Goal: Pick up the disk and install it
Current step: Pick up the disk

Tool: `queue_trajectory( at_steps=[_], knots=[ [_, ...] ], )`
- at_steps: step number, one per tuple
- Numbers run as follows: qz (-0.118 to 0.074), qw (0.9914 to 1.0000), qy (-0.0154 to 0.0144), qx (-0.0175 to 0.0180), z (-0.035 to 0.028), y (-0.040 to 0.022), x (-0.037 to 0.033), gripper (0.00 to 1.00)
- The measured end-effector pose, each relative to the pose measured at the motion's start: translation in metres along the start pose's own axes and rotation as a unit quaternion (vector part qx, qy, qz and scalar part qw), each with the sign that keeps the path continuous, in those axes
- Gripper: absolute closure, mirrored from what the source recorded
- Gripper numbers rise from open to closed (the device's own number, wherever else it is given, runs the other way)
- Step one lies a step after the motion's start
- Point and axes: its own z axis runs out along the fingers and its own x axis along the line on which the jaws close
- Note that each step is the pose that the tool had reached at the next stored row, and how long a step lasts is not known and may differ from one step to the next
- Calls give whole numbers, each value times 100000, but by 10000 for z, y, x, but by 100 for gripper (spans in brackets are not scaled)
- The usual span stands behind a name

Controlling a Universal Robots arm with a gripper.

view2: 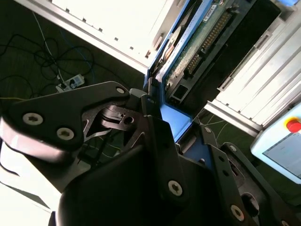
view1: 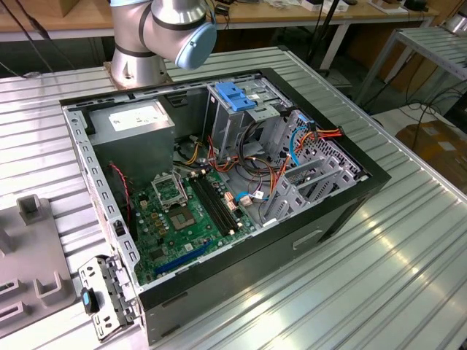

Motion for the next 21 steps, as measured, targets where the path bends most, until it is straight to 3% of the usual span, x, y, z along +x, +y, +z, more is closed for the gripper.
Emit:
queue_trajectory(
  at_steps=[6, 18, 21],
  knots=[
    [3, 100000, -6, 2, -73, 2, -4, 63],
    [4, 100000, -36, -1, -74, 1, -4, 63],
    [-5, 100000, -36, -3, -74, -24, -3, 63]
  ],
)
